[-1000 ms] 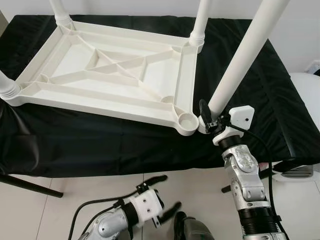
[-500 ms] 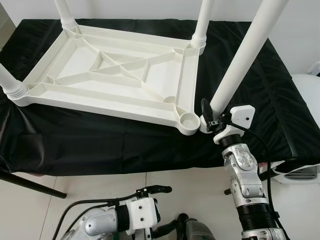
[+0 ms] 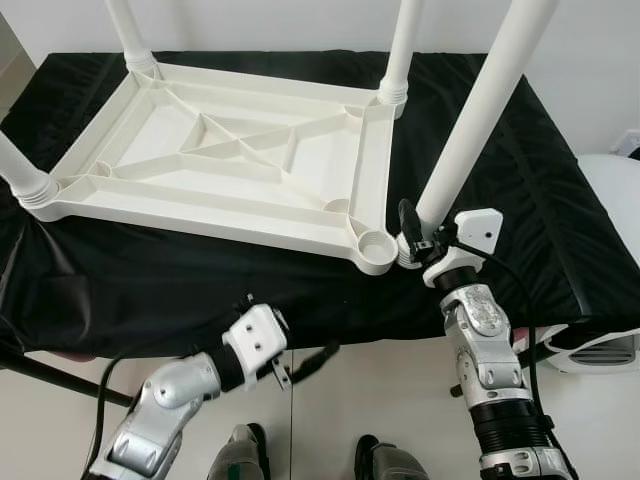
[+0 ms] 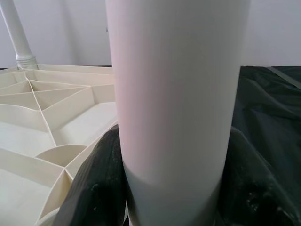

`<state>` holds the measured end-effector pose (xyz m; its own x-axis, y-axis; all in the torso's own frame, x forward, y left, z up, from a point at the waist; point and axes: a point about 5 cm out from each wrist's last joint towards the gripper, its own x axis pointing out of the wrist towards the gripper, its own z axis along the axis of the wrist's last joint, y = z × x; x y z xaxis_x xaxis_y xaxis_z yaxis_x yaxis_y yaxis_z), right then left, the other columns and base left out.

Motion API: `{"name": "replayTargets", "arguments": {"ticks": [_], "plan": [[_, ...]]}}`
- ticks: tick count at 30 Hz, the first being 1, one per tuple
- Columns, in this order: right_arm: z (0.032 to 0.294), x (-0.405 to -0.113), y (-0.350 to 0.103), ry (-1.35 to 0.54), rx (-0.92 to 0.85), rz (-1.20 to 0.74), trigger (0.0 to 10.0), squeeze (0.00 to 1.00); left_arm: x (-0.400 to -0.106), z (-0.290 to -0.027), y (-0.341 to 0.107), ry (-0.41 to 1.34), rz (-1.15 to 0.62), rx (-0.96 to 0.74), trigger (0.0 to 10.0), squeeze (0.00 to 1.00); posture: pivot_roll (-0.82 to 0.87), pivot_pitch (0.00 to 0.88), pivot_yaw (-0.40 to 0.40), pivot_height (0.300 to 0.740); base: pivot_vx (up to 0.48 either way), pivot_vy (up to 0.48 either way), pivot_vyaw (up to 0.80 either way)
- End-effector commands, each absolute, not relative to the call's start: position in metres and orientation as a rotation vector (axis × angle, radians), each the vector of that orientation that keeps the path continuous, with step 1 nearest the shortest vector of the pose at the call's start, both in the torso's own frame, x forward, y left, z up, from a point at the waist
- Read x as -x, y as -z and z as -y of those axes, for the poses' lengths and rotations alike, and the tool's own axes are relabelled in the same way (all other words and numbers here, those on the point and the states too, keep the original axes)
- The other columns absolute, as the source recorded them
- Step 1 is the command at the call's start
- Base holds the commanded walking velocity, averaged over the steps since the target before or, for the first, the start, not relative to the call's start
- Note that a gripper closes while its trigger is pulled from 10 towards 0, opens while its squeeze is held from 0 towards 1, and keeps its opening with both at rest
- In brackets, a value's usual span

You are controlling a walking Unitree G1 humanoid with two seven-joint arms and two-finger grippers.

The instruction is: Building children table

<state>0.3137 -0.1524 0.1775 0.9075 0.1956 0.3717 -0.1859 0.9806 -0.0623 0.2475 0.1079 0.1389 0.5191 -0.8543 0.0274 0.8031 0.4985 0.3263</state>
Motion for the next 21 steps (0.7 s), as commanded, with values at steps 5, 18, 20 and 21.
{"name": "replayTargets", "arguments": {"ticks": [5, 18, 20, 21], "plan": [[0.155, -0.318, -0.165, -0.181, 0.017, 0.326, 10.0, 0.0, -0.272, -0.12, -0.158, 0.77, 0.234, -0.189, 10.0, 0.0, 0.15, 0.177, 0.024, 0.74, 0.0, 0.0, 0.0], [0.159, -0.324, -0.178, -0.167, 0.025, 0.369, 10.0, 0.0, -0.329, -0.116, -0.184, 0.626, 0.256, -0.252, 10.0, 0.0, 0.11, 0.15, 0.002, 0.74, 0.0, 0.0, 0.0], [0.161, -0.325, -0.179, -0.162, 0.027, 0.373, 10.0, 0.0, -0.333, -0.114, -0.186, 0.635, 0.259, -0.256, 10.0, 0.0, 0.1, 0.144, 0.001, 0.74, 0.0, 0.0, 0.0], [0.163, -0.327, -0.181, -0.156, 0.03, 0.38, 10.0, 0.0, -0.336, -0.11, -0.189, 0.665, 0.261, -0.27, 10.0, 0.0, 0.1, 0.142, 0.0, 0.74, 0.0, 0.0, 0.0]]}}
